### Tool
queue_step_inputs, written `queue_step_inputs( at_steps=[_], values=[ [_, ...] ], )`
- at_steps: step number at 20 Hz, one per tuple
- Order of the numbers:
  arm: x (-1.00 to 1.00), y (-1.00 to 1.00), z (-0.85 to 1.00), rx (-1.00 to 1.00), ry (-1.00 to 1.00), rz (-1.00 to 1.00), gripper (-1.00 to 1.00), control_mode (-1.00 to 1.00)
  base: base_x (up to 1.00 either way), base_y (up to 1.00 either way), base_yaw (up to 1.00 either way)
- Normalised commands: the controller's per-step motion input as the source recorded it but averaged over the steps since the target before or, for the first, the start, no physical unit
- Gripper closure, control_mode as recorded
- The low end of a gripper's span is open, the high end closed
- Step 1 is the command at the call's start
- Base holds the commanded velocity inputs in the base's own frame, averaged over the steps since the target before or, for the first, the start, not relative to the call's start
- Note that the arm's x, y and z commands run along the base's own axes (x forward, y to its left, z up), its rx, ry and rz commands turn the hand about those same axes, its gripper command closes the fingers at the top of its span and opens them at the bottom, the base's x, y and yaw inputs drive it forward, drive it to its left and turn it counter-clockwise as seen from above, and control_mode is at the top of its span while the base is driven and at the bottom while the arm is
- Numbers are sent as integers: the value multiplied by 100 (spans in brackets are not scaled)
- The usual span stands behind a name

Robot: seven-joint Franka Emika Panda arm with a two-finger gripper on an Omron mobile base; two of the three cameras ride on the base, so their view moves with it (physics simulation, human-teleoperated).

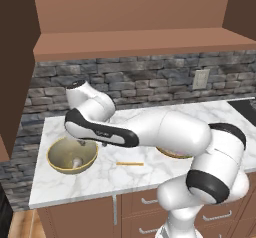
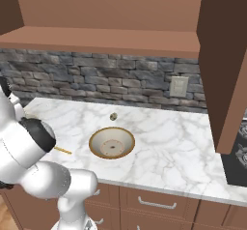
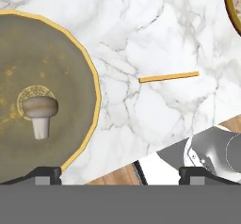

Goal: Pick both bowls and place them on the counter. Then place the mushroom in one bowl and place the cream cheese stick in the other bowl.

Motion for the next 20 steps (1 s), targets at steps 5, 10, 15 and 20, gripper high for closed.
queue_step_inputs(
  at_steps=[5,10,15,20],
  values=[
    [-15,-61,23,0,-4,0,-100,-100,0,0,0],
    [-19,-59,1,0,0,5,-100,-100,0,0,0],
    [-22,-63,0,-1,0,12,-100,-100,0,0,0],
    [-13,-56,0,-4,1,17,-100,-100,0,0,0]
  ],
)
